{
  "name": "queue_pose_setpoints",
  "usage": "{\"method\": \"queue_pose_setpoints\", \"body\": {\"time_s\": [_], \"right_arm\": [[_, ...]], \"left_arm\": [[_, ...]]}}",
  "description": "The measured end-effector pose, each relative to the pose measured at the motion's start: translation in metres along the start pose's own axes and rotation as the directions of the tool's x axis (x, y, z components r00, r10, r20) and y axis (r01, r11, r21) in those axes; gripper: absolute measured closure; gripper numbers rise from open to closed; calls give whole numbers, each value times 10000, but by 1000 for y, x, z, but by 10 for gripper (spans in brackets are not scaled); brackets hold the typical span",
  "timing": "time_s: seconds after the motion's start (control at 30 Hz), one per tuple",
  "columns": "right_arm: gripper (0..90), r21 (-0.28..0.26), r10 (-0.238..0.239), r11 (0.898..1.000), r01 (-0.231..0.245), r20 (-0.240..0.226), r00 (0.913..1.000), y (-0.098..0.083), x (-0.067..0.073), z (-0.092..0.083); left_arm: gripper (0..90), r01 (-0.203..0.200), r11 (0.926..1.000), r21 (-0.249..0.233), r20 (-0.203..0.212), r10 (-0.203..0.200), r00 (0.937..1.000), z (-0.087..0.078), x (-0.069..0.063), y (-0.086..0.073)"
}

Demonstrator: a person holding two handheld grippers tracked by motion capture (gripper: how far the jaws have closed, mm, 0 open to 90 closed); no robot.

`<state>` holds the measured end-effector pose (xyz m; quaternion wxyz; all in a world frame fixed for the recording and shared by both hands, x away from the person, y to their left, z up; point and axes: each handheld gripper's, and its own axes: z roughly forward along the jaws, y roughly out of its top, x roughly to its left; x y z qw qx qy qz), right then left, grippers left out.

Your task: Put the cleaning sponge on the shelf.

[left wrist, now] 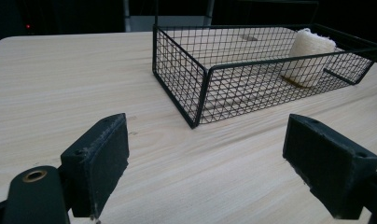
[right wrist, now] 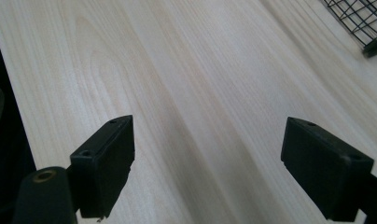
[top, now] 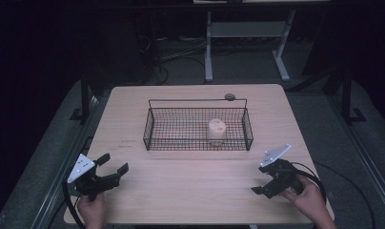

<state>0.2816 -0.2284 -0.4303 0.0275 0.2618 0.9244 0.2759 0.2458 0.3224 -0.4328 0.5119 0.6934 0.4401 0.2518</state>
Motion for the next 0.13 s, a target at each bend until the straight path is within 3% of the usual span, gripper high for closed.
{"method": "queue_pose_setpoints", "body": {"time_s": [0.13], "right_arm": [[168,-143,164,9998,-164,-27,9999,-7,4,-2]], "left_arm": [[138,8,10000,9,7,-8,10000,1,0,0]]}}
